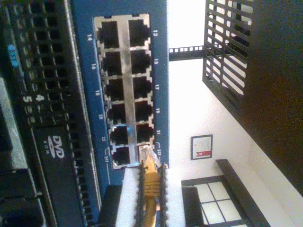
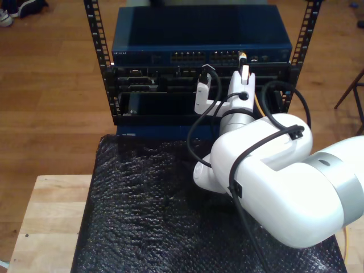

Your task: Grab the cable and plug it in

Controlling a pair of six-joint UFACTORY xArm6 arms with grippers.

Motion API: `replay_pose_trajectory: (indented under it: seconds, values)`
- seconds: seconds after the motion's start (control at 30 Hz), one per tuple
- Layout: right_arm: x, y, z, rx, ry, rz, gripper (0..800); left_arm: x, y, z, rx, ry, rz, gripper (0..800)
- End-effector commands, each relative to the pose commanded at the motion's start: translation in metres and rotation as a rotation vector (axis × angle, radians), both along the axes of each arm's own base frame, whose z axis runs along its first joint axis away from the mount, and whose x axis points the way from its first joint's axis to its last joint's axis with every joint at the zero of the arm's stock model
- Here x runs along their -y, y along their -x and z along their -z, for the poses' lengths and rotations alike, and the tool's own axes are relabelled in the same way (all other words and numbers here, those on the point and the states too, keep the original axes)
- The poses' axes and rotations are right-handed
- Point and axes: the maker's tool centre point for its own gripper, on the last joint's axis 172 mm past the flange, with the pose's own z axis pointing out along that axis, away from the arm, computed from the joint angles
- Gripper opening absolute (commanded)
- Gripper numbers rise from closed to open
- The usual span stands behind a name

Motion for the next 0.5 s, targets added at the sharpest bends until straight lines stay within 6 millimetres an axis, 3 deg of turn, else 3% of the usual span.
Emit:
replay_pose_trajectory:
  seconds: [0.5]
  values:
    - [0.0009,-0.0026,-0.0013,0.005,-0.004,0.003,0,0.0000,0.0002,0.0000,0.000,0.000,-0.002,800]
